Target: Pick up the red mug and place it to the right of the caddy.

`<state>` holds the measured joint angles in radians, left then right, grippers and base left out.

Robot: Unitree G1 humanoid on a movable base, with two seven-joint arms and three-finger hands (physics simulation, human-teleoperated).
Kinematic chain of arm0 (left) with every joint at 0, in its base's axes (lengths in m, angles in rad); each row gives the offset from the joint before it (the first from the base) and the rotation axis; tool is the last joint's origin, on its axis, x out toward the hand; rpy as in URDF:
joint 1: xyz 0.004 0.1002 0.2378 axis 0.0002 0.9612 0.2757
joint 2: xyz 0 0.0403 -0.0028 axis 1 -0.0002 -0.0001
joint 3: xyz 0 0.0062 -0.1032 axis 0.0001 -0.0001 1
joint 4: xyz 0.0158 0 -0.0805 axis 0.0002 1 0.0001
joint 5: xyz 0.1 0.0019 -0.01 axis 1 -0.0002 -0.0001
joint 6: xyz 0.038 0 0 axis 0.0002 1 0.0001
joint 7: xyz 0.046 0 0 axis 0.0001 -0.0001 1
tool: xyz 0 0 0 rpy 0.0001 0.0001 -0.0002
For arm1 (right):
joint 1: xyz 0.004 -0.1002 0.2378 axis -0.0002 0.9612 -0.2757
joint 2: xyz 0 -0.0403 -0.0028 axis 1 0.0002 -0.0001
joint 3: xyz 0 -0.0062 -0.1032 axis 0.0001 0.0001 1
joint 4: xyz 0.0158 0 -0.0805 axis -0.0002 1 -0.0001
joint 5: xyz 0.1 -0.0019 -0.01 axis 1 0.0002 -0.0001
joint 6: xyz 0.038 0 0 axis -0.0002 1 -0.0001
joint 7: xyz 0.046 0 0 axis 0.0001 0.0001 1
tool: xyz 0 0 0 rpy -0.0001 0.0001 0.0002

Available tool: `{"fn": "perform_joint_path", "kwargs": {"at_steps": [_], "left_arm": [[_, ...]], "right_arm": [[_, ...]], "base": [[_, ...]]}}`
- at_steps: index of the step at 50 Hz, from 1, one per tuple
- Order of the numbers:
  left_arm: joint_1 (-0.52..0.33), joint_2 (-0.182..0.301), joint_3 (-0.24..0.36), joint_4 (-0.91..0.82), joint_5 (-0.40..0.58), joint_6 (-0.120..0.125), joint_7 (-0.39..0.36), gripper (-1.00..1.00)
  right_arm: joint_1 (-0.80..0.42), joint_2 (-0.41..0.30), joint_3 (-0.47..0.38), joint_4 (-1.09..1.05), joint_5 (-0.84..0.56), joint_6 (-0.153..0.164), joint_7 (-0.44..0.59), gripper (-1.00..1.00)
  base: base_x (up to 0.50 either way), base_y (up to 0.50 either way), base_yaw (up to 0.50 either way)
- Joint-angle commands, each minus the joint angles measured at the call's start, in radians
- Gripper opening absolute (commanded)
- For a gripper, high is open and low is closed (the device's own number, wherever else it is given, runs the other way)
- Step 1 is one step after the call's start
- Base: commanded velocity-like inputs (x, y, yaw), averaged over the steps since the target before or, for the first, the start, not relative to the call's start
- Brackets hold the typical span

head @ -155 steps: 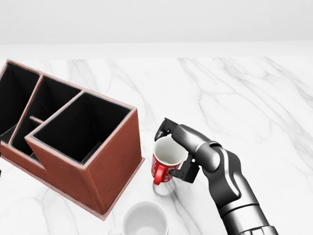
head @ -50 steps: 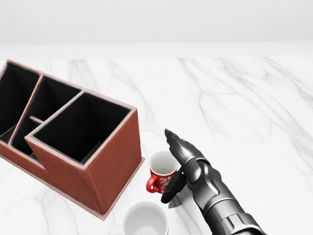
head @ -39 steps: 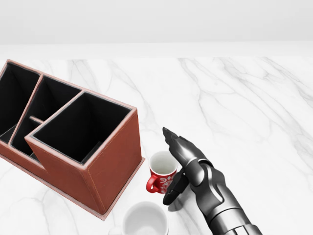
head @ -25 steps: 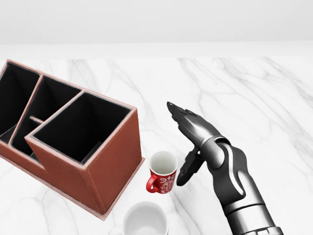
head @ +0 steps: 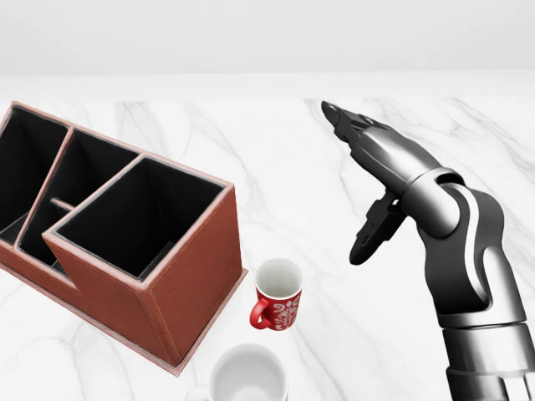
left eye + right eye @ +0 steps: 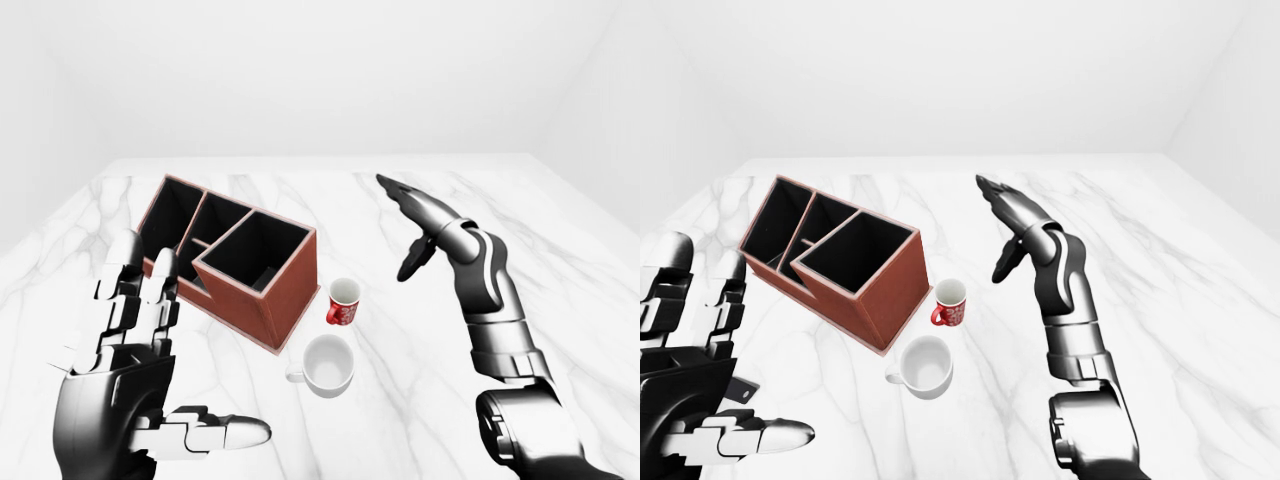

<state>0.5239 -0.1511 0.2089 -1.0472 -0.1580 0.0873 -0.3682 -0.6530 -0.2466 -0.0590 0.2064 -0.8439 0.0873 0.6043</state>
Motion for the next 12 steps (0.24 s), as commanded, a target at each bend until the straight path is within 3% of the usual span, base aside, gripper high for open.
{"fn": "perform_joint_path", "kwargs": {"at_steps": [1,12], "left_arm": [[0.004,-0.004,-0.012,0.0,0.012,0.0,0.0,1.0],[0.013,-0.003,-0.014,0.003,0.011,0.0,-0.004,1.0]], "right_arm": [[0.028,-0.051,-0.041,-0.196,0.045,0.0,0.072,1.0],[0.149,-0.058,-0.088,-0.495,0.127,0.0,0.094,1.0]], "base": [[0.0,0.0,0.0],[0.0,0.0,0.0]]}}
